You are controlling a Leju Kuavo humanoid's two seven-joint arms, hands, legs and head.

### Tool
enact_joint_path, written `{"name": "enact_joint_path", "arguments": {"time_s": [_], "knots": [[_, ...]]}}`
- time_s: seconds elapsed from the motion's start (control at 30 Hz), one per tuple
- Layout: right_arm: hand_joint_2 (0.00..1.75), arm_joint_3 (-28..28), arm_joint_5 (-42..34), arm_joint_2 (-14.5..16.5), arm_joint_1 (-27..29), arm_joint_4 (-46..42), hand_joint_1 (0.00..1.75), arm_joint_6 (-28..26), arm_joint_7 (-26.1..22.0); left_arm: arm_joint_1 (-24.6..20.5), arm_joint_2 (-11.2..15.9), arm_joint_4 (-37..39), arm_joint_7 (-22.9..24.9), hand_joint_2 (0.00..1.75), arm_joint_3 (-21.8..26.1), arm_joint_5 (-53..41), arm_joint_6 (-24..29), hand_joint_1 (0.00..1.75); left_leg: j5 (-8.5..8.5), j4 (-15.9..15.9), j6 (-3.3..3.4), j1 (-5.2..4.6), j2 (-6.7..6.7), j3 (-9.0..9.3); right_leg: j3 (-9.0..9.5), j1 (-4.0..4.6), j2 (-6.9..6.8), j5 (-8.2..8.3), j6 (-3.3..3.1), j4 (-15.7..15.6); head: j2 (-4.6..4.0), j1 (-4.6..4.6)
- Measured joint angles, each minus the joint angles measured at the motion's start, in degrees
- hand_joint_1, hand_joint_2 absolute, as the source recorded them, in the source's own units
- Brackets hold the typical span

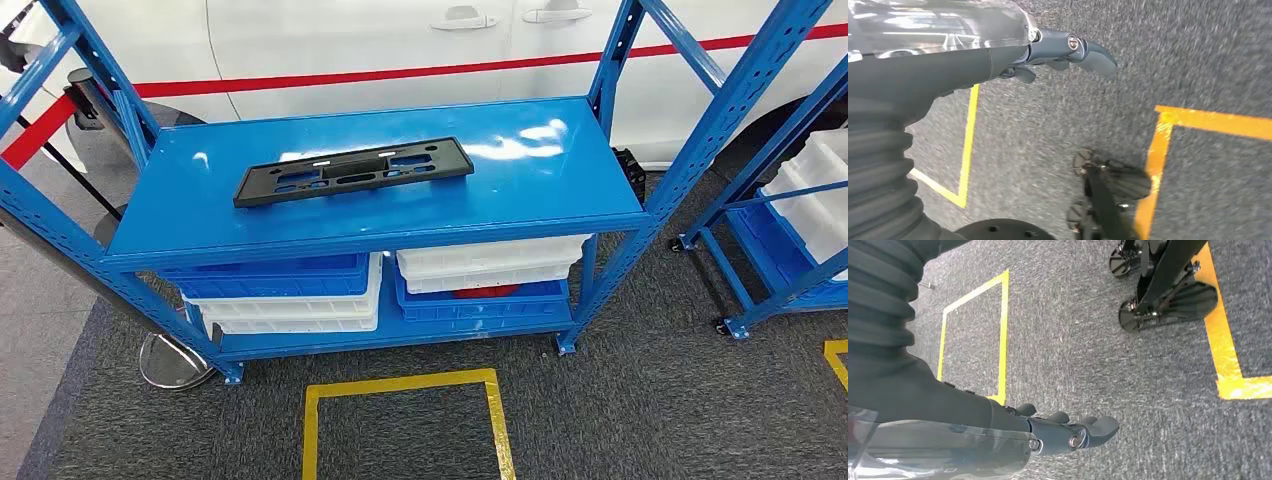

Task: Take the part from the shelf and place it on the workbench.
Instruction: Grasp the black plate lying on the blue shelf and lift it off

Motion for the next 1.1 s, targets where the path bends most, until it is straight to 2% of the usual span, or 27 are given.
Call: {"name": "enact_joint_path", "arguments": {"time_s": [0.07,0.2,0.37,0.53,1.1], "knots": [[0.0,-0.9,0.8,0.1,-0.2,0.2,0.0,-0.4,-0.2,-0.2,-0.2,0.2,-0.7,0.0,1.4,-0.5,0.1,0.0,0.0,0.0,0.0,0.0,0.0,0.0,0.0,0.0,0.0,0.0,0.0,0.0,0.0,0.0],[1.75,-4.5,3.7,0.4,-1.3,0.9,0.0,-1.7,-2.7,-1.1,-0.8,0.8,-3.7,0.0,6.8,-2.5,0.2,0.0,0.0,0.0,0.0,0.0,0.0,0.0,0.0,0.0,0.0,0.0,0.0,0.0,0.0,0.0],[1.75,-8.2,6.1,0.6,-2.9,0.7,0.0,-2.5,-9.5,-2.0,-1.4,1.4,-7.5,0.0,12.2,-4.8,0.2,0.0,0.01,0.0,0.01,0.0,0.0,-0.01,0.01,-0.01,0.0,0.02,0.03,0.0,0.0,0.0],[1.75,-9.3,6.6,1.4,-3.2,-5.1,0.0,-1.4,-15.5,-2.6,-2.1,2.0,-10.5,0.0,16.2,-6.9,0.1,0.0,0.02,0.0,0.03,0.0,0.0,0.0,0.0,-0.01,0.0,0.03,0.05,0.0,0.0,0.0],[1.75,-7.8,-0.3,1.8,1.0,-38.6,0.0,1.0,-23.4,-3.5,-3.5,2.9,-15.2,0.0,24.1,-11.5,-0.3,0.0,0.03,0.1,0.05,-0.03,0.0,-0.01,0.0,-0.06,0.01,0.07,0.1,0.0,0.0,-0.01]]}}
